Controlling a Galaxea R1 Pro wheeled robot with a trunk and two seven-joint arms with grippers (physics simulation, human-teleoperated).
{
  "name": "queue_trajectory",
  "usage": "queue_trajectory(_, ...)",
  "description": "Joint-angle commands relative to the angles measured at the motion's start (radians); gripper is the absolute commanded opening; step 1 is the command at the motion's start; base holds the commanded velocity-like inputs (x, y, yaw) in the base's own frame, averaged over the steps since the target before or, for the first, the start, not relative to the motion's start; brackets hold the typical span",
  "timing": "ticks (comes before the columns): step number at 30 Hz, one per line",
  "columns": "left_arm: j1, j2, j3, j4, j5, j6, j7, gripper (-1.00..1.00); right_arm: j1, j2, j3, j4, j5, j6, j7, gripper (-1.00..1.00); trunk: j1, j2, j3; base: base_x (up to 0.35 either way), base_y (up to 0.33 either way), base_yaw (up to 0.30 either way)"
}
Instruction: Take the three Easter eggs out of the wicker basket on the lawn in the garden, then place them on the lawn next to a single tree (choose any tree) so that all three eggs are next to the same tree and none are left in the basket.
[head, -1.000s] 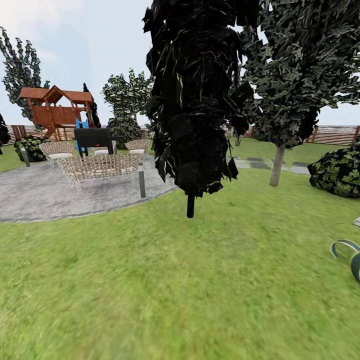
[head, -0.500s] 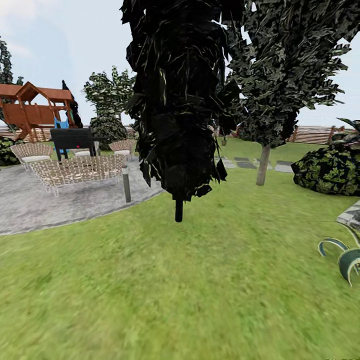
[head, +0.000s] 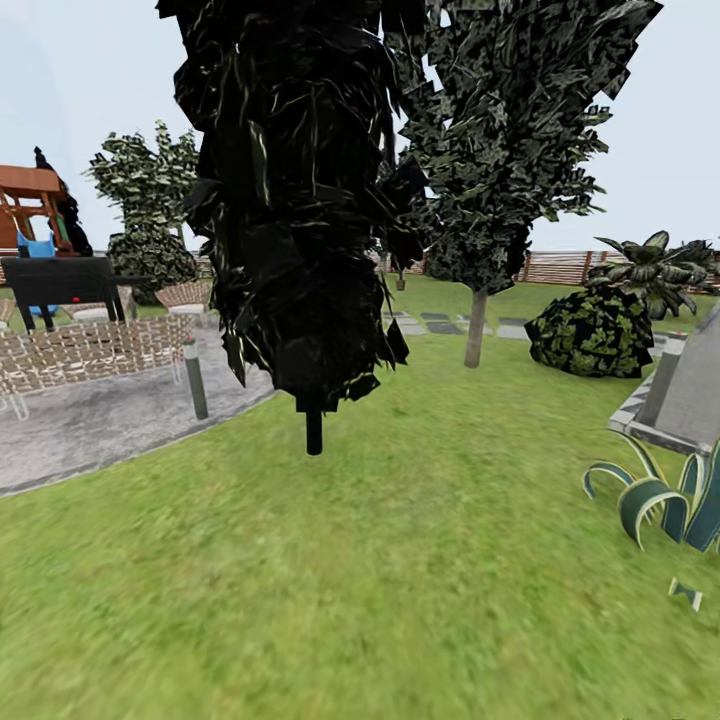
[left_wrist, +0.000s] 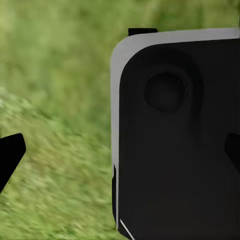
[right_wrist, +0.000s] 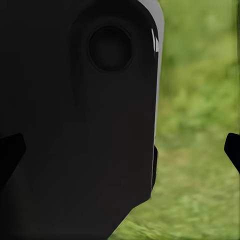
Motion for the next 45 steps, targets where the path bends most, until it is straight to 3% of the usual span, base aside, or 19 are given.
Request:
queue_trajectory(1,0.001,0.0,0.001,-0.002,0.0,0.0,-0.001,1.0,-0.001,0.0,-0.001,0.002,0.0,0.001,0.003,1.0,0.001,0.0,-0.001,0.284,0.0,-0.252)
queue_trajectory(12,0.001,0.001,0.001,-0.002,0.0,0.0,-0.001,1.0,-0.001,-0.004,0.0,0.002,0.0,0.002,0.004,1.0,0.001,0.0,-0.001,0.284,0.0,-0.061)
queue_trajectory(29,0.001,0.0,0.001,-0.002,0.0,0.0,-0.001,1.0,-0.001,-0.001,-0.001,0.002,0.0,0.002,0.003,1.0,0.001,0.0,-0.001,0.284,0.0,-0.197)
queue_trajectory(45,0.001,0.0,0.0,-0.002,0.0,0.0,-0.001,1.0,-0.001,-0.004,-0.001,0.002,0.0,0.003,0.003,1.0,0.001,0.0,-0.001,0.284,0.0,-0.012)
